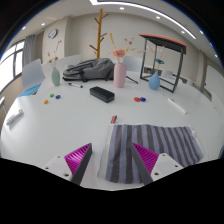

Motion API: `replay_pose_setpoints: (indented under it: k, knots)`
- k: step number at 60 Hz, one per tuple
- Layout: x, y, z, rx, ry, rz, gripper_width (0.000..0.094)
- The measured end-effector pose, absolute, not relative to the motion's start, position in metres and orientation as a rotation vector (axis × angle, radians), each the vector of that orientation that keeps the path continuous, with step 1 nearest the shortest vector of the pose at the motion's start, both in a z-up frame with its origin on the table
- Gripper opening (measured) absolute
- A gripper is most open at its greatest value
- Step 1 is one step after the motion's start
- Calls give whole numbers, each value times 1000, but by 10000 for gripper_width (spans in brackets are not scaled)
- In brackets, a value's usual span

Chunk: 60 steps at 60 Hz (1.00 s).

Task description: Fold towel

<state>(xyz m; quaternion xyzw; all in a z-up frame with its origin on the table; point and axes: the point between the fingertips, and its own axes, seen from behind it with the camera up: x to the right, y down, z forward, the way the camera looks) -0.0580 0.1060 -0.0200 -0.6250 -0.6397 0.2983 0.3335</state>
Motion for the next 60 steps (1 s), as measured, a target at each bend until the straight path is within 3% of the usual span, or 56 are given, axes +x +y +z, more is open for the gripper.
replay_pose_setpoints:
  k: [6,8,10,13,20,26,36,44,52,60]
  knots:
    - [-59,106,-21,-1637,-1670,768,836]
    - [-59,103,-21,-1646,-1674,771,763]
    - [-59,102,-21,-1651,-1687,770,588]
    - [-63,111,-20,-1629,-1684,714,42]
    - [-62,114,-22,-1581,-1709,647,29]
    - [-55,107,-13,-1680,-1725,713,19]
    - [-57,137,58,-1756,-1661,844,18]
    - [-58,203,98,-1742,-1639,838,22]
    - [-50,292,97,-1734,-1605,731,26]
    - [-37,355,61,-1722,-1628,635,30]
